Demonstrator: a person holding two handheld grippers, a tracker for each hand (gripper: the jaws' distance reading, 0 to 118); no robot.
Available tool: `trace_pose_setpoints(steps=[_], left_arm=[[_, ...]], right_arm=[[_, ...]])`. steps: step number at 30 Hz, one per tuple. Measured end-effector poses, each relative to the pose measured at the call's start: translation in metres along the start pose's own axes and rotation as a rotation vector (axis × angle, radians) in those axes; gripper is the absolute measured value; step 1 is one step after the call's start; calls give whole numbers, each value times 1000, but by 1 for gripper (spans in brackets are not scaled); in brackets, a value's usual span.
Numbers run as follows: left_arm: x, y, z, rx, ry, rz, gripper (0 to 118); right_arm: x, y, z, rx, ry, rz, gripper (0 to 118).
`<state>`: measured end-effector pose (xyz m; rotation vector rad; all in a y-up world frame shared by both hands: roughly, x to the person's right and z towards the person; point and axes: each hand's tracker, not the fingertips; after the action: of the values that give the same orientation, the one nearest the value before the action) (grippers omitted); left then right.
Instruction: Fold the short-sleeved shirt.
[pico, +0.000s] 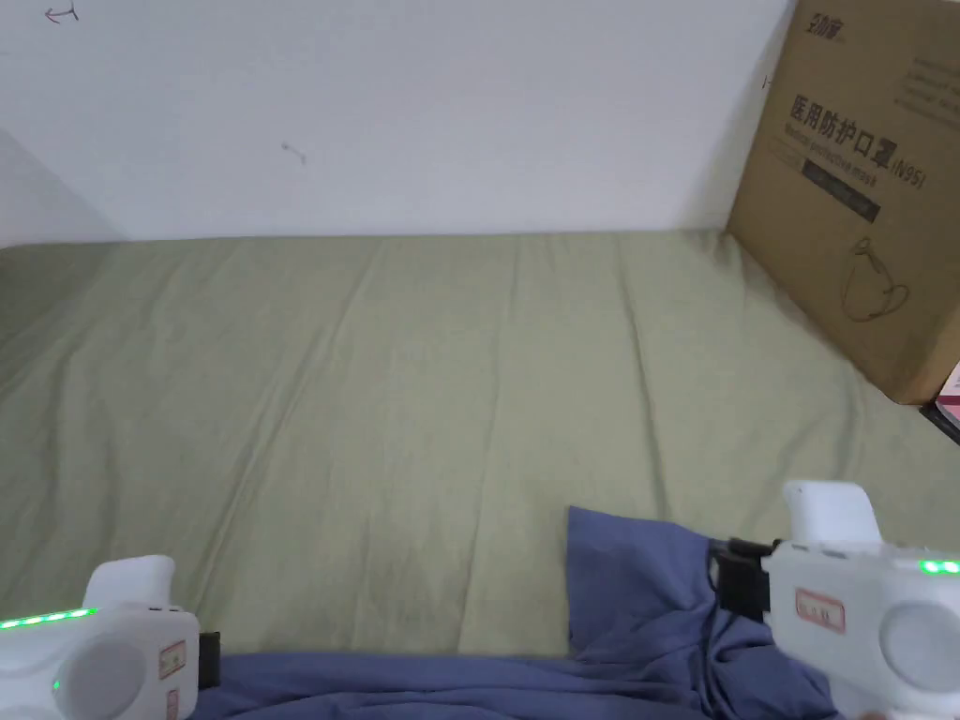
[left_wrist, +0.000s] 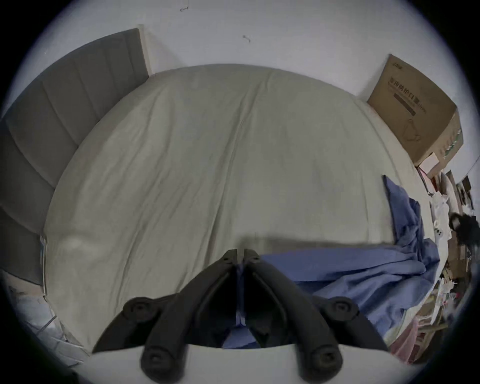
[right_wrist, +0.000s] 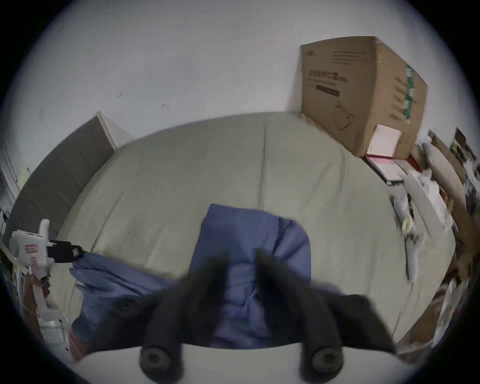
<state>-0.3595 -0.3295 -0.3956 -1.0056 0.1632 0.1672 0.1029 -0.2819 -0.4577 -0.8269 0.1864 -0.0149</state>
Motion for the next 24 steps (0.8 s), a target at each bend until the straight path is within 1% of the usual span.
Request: trace_pose_setpoints(steps=[1, 2, 3, 4, 5, 7, 8, 9, 10, 11, 12, 13, 14, 15, 16, 19, 22, 23, 24], left_arm=[[1, 0, 2, 6, 0, 0, 3], [1, 1, 4, 13, 0, 0, 3], [1, 2, 5, 12, 0, 1, 3], [1, 2, 4, 12, -1, 2, 3], [1, 3, 4, 11, 0, -2, 3], [1, 4, 3, 8, 3, -14, 3], [-2, 5, -2, 5, 6, -16, 3], [-3, 6, -3, 6, 5, -16, 3], [-4, 7, -5, 4, 3, -16, 3], [-5, 8, -7, -4, 4, -8, 3], [-7, 8, -10, -5, 3, -3, 3], [-8, 9, -11, -7, 3, 0, 3], [-8, 9, -12, -11, 4, 2, 3], [-7, 9, -11, -9, 4, -3, 3], [-5, 9, -9, -8, 9, -15, 3], [-5, 13, -4, 2, 19, -24, 3], [-4, 17, 13, 30, 16, -7, 3], [-2, 20, 19, 41, 40, -18, 3], [-2, 23, 28, 80, 83, -62, 3]], right_arm=[[7, 11, -13, -23, -1, 10, 52], [14, 23, -30, -20, -4, 1, 78], [25, 34, -49, -59, 6, 5, 97], [32, 41, -64, -94, -6, -7, 100], [42, 50, -86, -143, -33, -10, 100], [46, 56, -109, -207, -76, -7, 100], [51, 55, -124, -244, -91, 17, 99], [55, 53, -134, -286, -110, 21, 96], [60, 49, -145, -334, -120, 12, 85], [64, 44, -153, -375, -107, 15, 68], [67, 38, -159, -409, -116, 4, 46], [69, 33, -163, -428, -116, 14, 36], [70, 31, -158, -396, -112, 17, 34], [69, 35, -154, -380, -102, -4, 27], [69, 38, -150, -370, -107, -16, 4], [70, 54, -137, -321, -75, -25, 3], [62, 72, -111, -245, -82, -16, 3], [62, 79, -99, -228, -70, -21, 3], [60, 87, -86, -207, -59, -17, 3]])
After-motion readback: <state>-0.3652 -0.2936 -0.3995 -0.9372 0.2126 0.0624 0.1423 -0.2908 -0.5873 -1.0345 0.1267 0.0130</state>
